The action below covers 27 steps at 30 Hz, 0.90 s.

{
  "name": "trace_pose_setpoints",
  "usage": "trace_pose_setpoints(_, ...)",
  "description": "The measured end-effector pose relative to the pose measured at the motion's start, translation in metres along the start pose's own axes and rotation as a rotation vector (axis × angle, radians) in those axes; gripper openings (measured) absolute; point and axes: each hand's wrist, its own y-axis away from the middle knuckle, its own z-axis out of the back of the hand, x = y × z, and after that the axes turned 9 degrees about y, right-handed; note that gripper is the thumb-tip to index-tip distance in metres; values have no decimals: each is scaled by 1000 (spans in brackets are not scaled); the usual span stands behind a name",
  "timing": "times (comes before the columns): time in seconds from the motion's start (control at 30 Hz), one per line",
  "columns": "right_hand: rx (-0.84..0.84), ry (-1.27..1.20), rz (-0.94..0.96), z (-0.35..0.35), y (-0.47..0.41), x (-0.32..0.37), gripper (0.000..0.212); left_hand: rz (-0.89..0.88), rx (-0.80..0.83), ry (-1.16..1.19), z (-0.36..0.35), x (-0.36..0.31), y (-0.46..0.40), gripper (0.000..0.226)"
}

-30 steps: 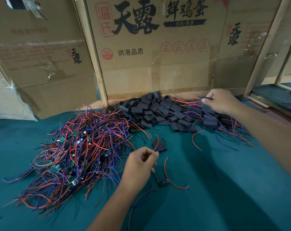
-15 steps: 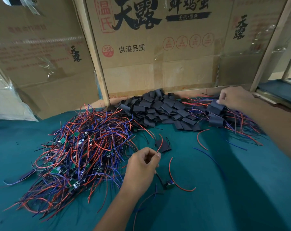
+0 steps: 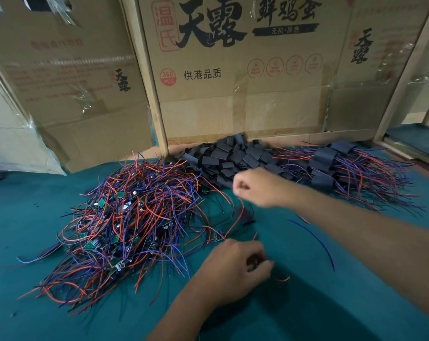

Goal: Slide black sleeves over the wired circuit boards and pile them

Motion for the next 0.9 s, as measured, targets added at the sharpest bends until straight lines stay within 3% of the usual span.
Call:
trace_pose_setpoints(0.1,183,-43,91,-35,-2,31,7,-91,92,-4,2,-8,4,17)
trace_pose_setpoints(0.3,158,-109,145,-55,6,48,23,-159,32,35,8,-14,5,16)
trace_pose_setpoints(0.47,305,-1,175,-48,16,38,24,-245,-1,-35,4,-11,4,10)
trace_pose_setpoints(0.6,186,-68,181,-39,25,32,13,-194,-2,-44,2,-10,3,14)
trace_pose_setpoints(0.9,-289,47,201,4,64,23,12,-58,-78,-75,0,-2,0,16)
